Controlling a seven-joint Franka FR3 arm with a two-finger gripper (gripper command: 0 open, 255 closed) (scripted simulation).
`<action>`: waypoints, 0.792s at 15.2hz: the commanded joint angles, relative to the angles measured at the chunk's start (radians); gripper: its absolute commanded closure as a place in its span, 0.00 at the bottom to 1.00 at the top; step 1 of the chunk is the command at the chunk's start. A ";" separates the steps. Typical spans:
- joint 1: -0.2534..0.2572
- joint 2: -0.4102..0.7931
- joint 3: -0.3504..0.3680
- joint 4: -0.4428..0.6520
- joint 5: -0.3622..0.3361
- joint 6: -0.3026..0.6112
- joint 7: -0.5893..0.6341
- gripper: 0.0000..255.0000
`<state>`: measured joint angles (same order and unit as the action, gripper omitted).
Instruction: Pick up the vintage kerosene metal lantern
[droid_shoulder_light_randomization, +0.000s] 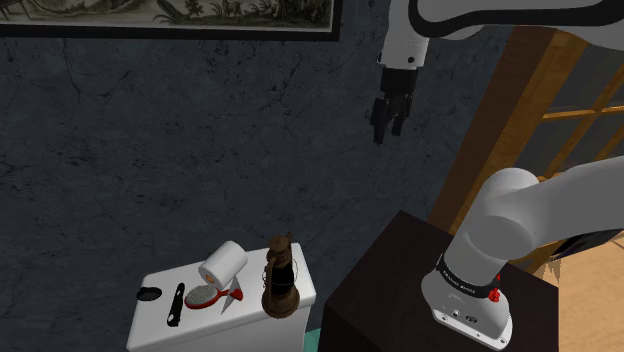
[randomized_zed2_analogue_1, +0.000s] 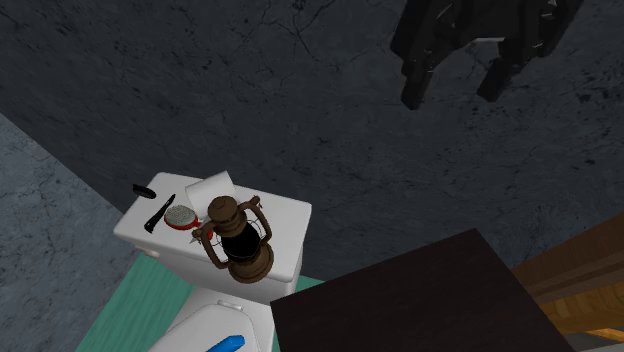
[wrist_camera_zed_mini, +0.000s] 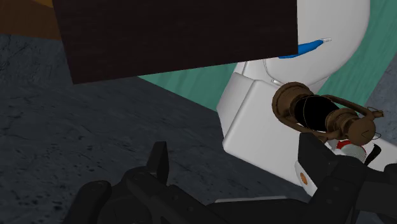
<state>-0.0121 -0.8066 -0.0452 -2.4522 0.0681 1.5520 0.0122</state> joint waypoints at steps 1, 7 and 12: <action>0.000 0.000 0.000 0.000 0.000 0.000 0.000 0.00; 0.048 0.094 0.120 -0.046 0.078 0.144 0.114 0.00; 0.084 0.213 0.218 -0.047 0.128 0.269 0.206 0.00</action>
<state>0.0654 -0.6284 0.1512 -2.4993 0.1867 1.7842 0.1993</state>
